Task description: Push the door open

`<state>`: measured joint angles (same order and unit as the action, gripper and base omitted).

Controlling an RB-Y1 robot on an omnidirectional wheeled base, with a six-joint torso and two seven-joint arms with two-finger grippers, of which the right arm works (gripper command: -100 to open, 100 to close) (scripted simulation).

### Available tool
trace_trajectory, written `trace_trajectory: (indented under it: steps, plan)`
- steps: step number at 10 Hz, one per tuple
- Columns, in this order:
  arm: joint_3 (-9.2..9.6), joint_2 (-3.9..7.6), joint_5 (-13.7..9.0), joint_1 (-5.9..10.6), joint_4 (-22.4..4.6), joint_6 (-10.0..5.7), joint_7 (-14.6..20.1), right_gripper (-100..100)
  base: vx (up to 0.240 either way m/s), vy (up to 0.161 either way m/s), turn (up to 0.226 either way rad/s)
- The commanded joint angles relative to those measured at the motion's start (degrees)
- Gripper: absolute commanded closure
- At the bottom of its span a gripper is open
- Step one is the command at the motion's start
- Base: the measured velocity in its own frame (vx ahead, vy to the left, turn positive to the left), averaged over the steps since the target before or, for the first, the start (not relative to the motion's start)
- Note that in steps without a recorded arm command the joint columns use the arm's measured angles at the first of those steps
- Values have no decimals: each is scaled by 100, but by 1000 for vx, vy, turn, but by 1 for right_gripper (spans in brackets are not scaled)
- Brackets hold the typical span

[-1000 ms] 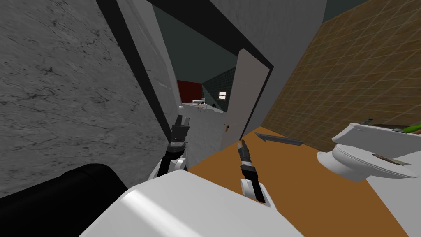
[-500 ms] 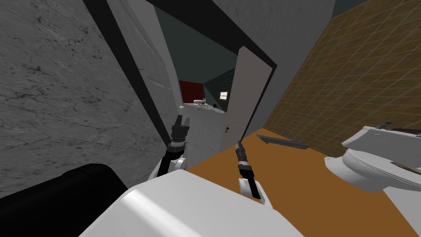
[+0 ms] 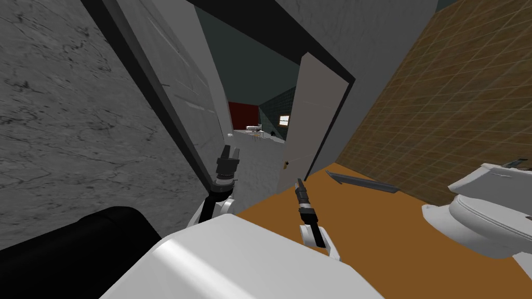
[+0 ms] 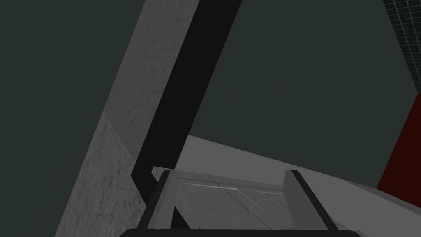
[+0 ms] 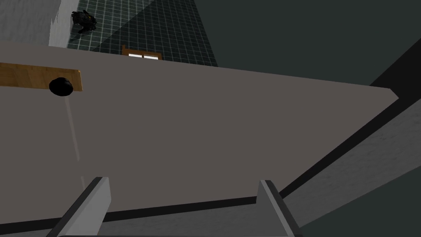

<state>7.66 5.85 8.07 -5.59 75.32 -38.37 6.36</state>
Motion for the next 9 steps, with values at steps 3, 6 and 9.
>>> trace_trajectory:
  steps: [3, 6, 9]
  plan:
    - [61, -24, 117, 196, -489, -124, 108, -100, 82, -78, 58]
    - [108, -40, 211, 363, -890, -222, 199, -100, 86, -91, 53]
    - [153, -62, 301, 524, -1277, -318, 286, -100, 76, -82, 52]
